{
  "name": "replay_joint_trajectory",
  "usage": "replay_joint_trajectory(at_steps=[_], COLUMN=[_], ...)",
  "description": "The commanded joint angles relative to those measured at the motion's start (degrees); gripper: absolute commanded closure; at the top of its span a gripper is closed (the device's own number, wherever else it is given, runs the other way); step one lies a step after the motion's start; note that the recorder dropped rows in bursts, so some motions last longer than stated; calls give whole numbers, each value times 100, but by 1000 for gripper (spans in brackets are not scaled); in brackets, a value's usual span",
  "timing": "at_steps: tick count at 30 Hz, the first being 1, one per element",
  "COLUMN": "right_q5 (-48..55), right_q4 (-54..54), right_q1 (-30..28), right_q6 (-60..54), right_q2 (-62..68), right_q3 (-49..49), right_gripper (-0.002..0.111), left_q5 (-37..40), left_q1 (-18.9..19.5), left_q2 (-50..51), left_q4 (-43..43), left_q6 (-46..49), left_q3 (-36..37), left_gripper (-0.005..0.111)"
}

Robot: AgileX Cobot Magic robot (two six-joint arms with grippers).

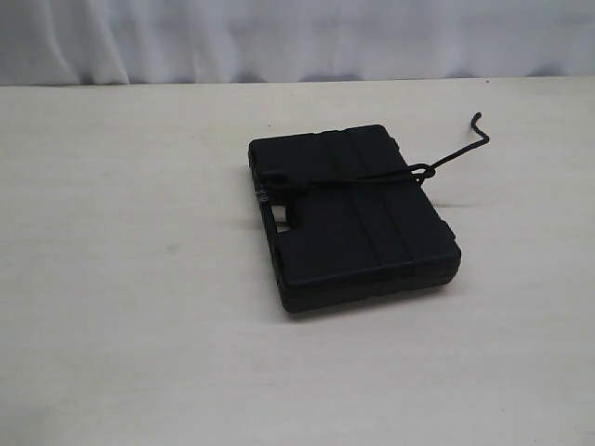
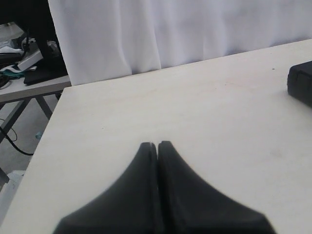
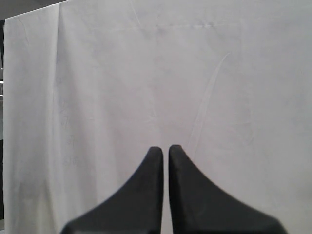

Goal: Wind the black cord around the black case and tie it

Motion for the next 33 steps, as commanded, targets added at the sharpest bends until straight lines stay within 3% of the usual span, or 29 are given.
replay_joint_trajectory(at_steps=[1, 23, 28, 33], right_q5=[27, -10, -1230, -2193], right_q4=[-13, 50, -2049, -2745], right_q1=[-3, -3, -3, -3], right_q6=[4, -17, 1587, 1644], right_q2=[-14, -14, -30, -30], right_q3=[28, 28, 816, 1916], right_gripper=[104, 104, 104, 104], left_q5=[-2, -2, -2, -2], left_q1=[17, 17, 17, 17], left_q2=[-10, -10, -10, -10], left_q4=[-47, -47, -47, -47], left_q6=[-8, -8, -8, -8], left_q3=[11, 11, 11, 11], left_gripper=[107, 107, 107, 107])
